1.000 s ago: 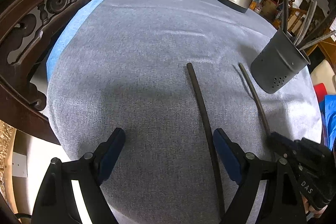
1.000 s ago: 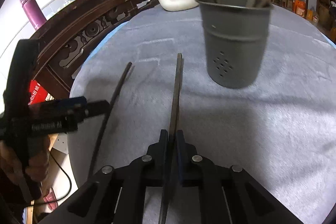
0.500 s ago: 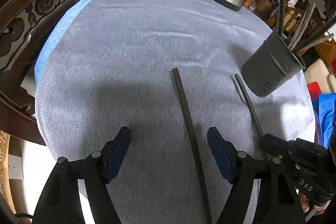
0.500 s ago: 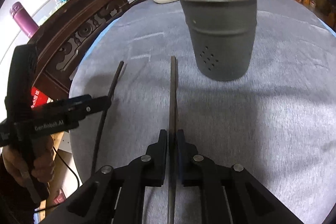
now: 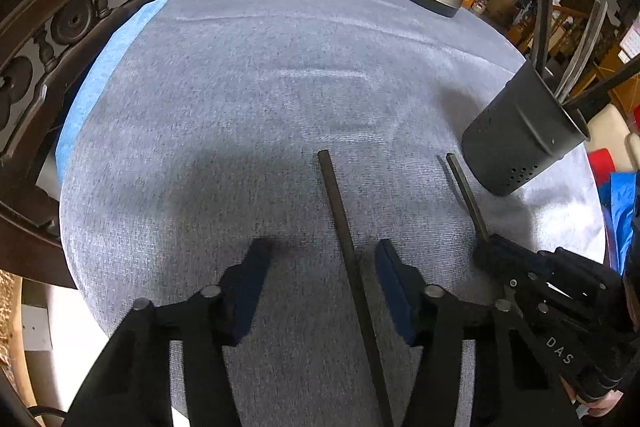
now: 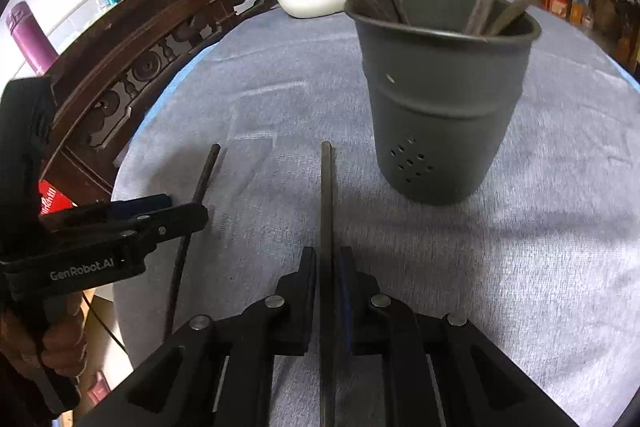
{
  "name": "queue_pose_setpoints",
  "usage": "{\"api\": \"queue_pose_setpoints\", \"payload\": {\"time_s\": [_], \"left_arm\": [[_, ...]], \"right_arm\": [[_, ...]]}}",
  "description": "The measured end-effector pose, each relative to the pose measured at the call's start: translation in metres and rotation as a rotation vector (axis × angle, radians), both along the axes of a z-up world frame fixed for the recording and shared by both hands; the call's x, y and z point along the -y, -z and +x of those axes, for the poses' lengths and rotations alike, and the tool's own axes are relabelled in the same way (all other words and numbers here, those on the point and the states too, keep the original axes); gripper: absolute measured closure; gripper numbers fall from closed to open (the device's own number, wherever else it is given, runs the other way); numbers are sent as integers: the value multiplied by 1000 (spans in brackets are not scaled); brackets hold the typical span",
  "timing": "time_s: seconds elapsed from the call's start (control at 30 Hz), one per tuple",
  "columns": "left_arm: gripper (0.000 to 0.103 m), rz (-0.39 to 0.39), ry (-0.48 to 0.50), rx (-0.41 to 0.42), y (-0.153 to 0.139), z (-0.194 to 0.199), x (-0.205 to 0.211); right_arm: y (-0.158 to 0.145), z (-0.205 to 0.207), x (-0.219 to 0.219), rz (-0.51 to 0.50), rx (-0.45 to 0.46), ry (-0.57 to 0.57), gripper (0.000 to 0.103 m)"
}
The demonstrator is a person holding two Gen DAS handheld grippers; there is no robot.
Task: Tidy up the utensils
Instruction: 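Lift the grasped stick off the cloth with the right gripper, then carry the dark stick upright with the right gripper toward the holder cup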
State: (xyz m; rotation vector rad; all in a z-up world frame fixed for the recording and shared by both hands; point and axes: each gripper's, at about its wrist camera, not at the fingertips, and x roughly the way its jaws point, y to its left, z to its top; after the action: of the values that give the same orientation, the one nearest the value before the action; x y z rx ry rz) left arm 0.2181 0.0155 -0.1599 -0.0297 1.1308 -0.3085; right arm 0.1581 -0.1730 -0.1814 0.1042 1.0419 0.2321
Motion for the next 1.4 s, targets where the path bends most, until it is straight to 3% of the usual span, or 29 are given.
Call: {"api": "queue_pose_setpoints", "payload": {"time_s": [0.07, 0.2, 0.23, 0.67, 1.13, 1.27, 1.4], "left_arm": [[60, 3, 4, 2, 0, 2, 3], [90, -26, 16, -9, 2, 5, 9], [92, -48, 17, -19, 2, 5, 9], [95, -91, -16, 4, -8, -11, 6], [95, -91, -46, 178, -60, -38, 0], [96, -81, -32, 125, -53, -35, 0], [93, -72, -19, -25, -24, -28, 4]], "right_arm": [[0, 0, -1, -18, 5, -5, 93], [-1, -4, 5, 25, 12, -1, 96], [-2, -7, 7, 40, 22, 0, 96], [-34, -26, 17, 171, 144, -30, 96], [-69, -55, 19, 212, 268, -99, 96], [-72, -59, 21, 193, 281, -101, 96], [-68, -61, 28, 197, 272, -90, 96]]}}
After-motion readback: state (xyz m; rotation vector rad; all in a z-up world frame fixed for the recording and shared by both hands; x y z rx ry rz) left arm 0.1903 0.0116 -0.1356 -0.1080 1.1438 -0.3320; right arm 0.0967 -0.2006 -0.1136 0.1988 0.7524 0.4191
